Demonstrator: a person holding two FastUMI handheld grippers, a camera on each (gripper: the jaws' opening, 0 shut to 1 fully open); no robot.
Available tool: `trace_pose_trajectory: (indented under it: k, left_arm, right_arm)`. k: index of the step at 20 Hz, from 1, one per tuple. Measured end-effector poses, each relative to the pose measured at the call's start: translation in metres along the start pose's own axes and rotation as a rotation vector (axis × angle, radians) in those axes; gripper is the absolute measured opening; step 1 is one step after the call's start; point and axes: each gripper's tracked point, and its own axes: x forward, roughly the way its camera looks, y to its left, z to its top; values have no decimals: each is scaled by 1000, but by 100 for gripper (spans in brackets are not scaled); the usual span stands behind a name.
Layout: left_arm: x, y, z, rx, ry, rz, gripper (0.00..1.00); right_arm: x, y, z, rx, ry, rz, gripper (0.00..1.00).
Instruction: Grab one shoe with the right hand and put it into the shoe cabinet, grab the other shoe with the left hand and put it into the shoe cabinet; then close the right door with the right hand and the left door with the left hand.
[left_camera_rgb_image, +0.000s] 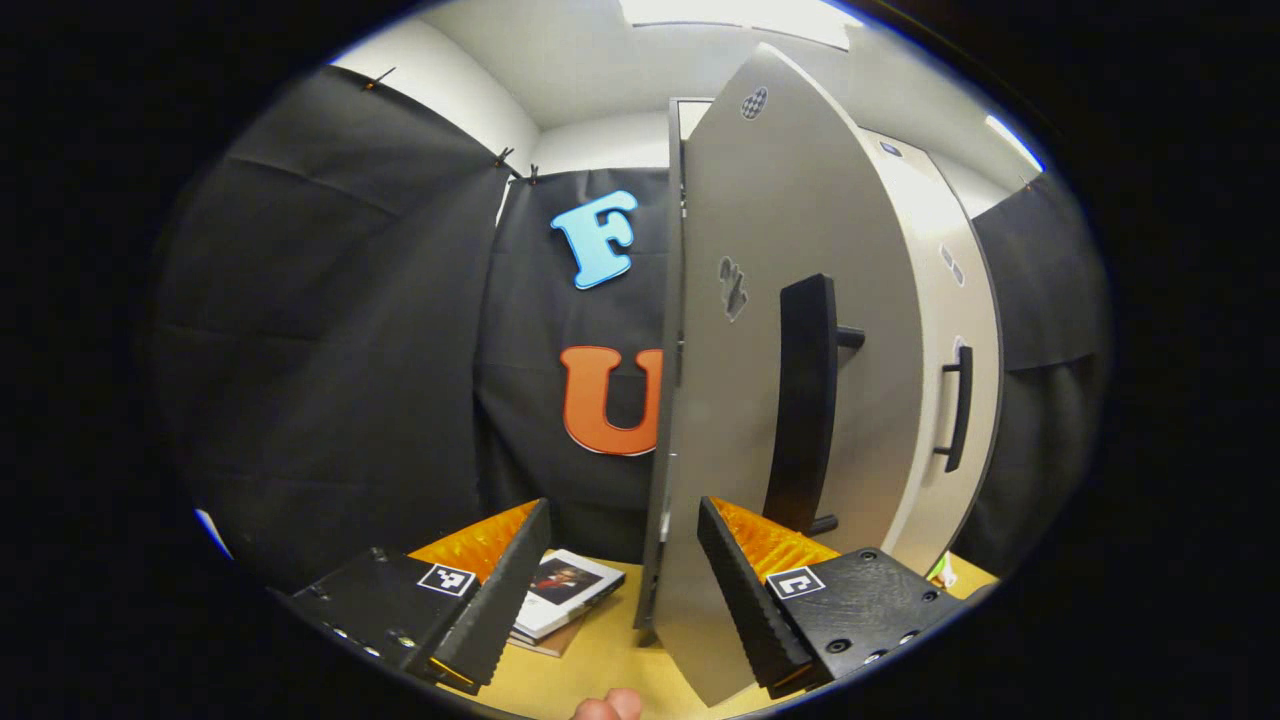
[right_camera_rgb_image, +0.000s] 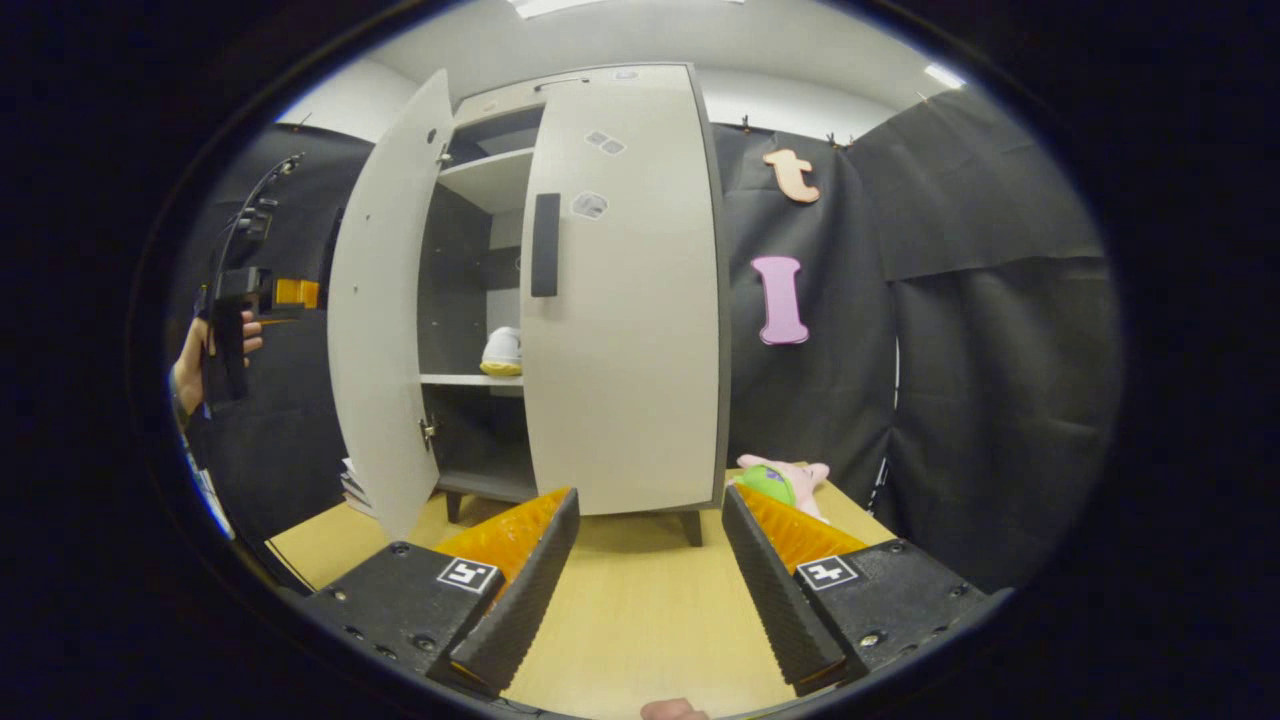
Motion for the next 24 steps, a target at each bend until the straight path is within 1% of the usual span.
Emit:
trace_pose_trajectory:
  k: [2,4,7,10,13,16,21,24]
  left_arm:
    - [8,-27,-5,-27,7,-45,90]
    - [22,-47,-6,-32,0,-74,90]
    - [32,-59,-14,-16,12,-69,91]
    - [24,-45,-15,7,-3,-32,91]
    - [3,-33,-30,0,15,-15,91]
    - [-32,-34,-56,-6,48,-15,91]
    - [-83,-71,-103,-32,68,-84,91]
    - [-105,-89,-124,0,83,-100,91]
  right_arm:
    - [-1,-6,-3,10,8,-14,94]
    - [-2,-13,-5,11,14,-33,94]
    - [-7,-26,-3,9,14,-62,94]
    - [-5,-40,3,15,5,-93,94]
    - [-5,-49,5,22,6,-112,94]
    - [-2,-50,6,24,10,-117,94]
    - [1,-36,7,12,8,-89,94]
    - [0,-22,5,13,12,-65,94]
